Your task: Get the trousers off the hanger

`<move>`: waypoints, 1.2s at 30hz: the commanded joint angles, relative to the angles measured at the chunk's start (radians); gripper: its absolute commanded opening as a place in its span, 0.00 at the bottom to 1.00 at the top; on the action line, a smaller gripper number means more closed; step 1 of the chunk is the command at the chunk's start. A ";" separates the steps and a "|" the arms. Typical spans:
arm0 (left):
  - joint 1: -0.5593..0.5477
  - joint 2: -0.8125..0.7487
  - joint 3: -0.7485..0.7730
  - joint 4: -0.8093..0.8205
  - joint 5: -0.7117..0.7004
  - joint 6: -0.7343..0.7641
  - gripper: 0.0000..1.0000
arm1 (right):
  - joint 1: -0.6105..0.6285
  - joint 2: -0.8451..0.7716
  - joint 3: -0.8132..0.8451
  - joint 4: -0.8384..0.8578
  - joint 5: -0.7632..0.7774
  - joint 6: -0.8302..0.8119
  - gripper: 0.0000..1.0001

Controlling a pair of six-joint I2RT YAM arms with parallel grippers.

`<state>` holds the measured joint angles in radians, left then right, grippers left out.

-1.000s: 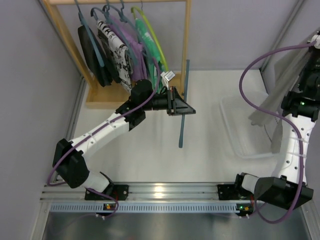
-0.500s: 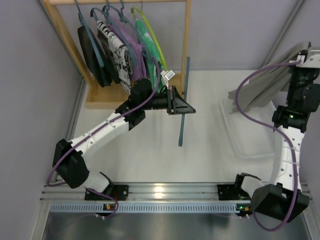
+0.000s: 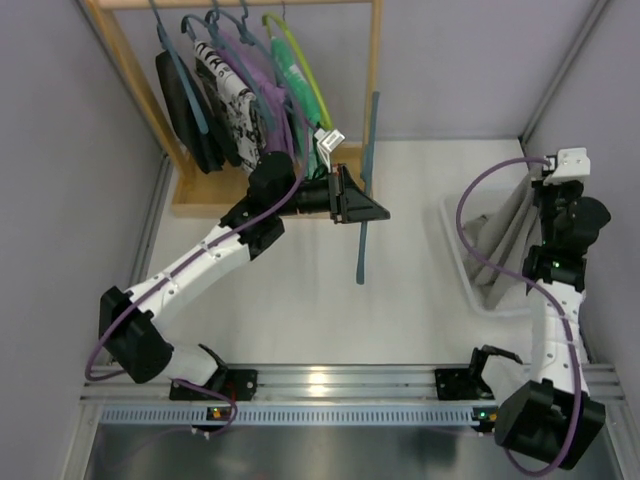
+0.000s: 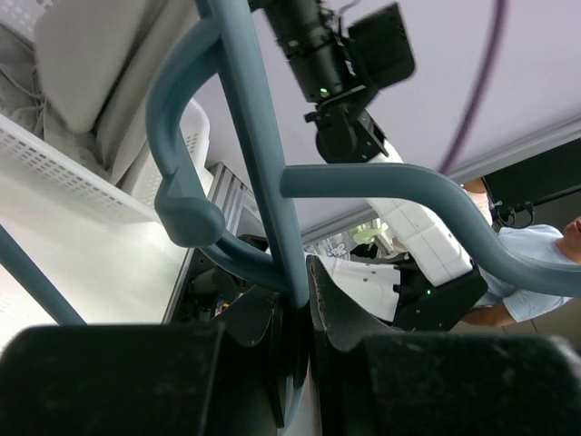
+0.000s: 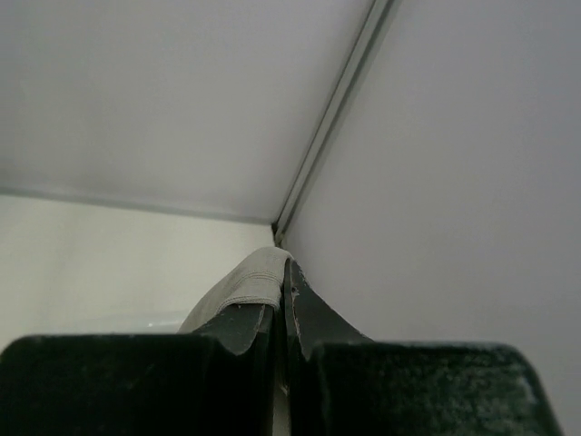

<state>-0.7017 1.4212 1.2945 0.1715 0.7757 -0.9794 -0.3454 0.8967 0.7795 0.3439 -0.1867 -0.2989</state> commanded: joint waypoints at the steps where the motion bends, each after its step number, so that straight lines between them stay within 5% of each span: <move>1: 0.002 -0.050 0.042 0.040 0.020 0.019 0.00 | -0.012 0.062 0.013 -0.087 -0.062 -0.005 0.00; 5: 0.002 -0.054 0.032 0.040 0.014 0.019 0.00 | -0.012 0.152 0.043 -0.199 -0.163 0.026 0.19; 6: 0.002 -0.057 0.032 0.040 0.014 0.022 0.00 | -0.012 0.165 0.052 -0.224 -0.218 0.024 0.50; 8: 0.002 -0.062 0.029 0.040 0.008 0.021 0.00 | -0.012 0.204 0.105 -0.319 -0.237 0.024 0.79; 10: 0.002 -0.070 0.029 0.040 0.005 0.019 0.00 | -0.012 0.220 0.139 -0.371 -0.203 0.023 0.86; 14: 0.005 -0.083 0.023 0.039 -0.007 -0.004 0.00 | -0.035 0.165 0.222 -0.472 -0.201 -0.020 0.91; 19: 0.005 -0.093 0.026 0.037 -0.032 -0.033 0.00 | -0.078 0.061 0.409 -0.751 -0.439 0.044 0.99; 24: 0.002 -0.097 0.023 0.043 -0.067 -0.065 0.00 | -0.066 -0.022 0.515 -0.853 -0.712 0.289 0.99; 27: 0.002 -0.100 0.020 0.043 -0.085 -0.076 0.00 | -0.005 -0.068 0.494 -0.803 -0.741 0.447 0.99; 36: 0.004 -0.061 0.057 0.033 -0.145 -0.085 0.00 | 0.603 -0.073 0.400 -0.649 -0.380 0.603 0.93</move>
<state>-0.7010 1.3605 1.2964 0.1635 0.6643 -1.0607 0.1352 0.8047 1.1889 -0.3840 -0.7139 0.2230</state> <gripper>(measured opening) 0.144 0.949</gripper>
